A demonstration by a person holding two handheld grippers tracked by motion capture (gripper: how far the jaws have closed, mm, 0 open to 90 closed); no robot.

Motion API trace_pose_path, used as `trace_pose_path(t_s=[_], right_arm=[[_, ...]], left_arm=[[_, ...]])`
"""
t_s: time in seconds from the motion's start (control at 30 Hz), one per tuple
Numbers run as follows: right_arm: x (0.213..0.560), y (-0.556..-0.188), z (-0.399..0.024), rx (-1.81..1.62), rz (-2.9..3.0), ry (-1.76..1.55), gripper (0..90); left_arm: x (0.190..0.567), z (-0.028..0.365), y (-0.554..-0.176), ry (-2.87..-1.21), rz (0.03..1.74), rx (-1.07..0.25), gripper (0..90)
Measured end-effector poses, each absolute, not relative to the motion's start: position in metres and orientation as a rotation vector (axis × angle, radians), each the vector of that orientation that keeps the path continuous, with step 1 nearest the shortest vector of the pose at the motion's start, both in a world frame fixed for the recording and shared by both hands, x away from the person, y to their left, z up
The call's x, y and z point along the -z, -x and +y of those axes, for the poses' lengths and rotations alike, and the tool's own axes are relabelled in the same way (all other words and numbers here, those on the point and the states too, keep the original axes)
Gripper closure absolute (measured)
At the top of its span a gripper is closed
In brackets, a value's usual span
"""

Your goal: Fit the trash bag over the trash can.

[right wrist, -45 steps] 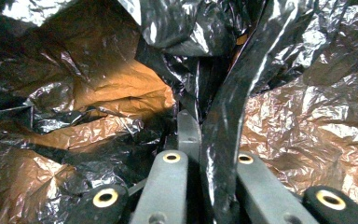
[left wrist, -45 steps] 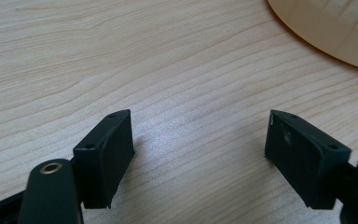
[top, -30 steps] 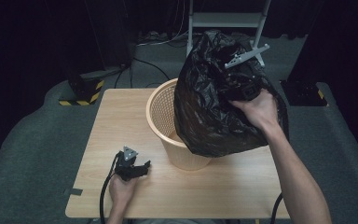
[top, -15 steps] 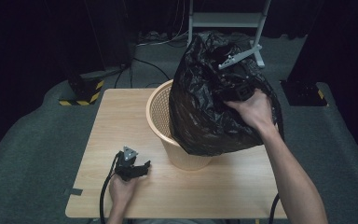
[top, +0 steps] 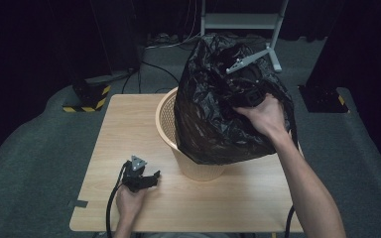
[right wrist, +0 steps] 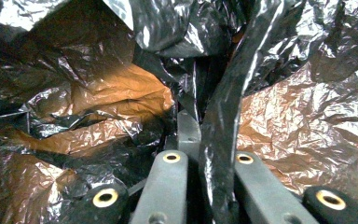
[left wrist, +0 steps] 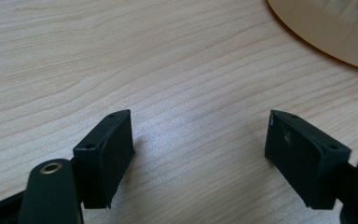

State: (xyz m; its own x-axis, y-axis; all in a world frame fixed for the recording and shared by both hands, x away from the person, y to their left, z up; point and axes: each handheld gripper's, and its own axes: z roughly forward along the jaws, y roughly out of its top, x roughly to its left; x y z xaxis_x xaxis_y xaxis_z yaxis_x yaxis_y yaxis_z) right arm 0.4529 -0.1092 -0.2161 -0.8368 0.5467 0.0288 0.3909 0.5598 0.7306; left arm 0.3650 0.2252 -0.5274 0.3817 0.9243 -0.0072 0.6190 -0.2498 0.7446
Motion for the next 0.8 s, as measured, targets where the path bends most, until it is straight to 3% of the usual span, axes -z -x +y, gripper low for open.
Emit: trace_pose_path(t_s=[0.8], right_arm=[[0.218, -0.459, -0.091, -1.129, 2.636, -0.765, 88.7]], left_arm=[[0.528, 0.225, -0.365, -1.97, 1.327, -0.581, 23.7]])
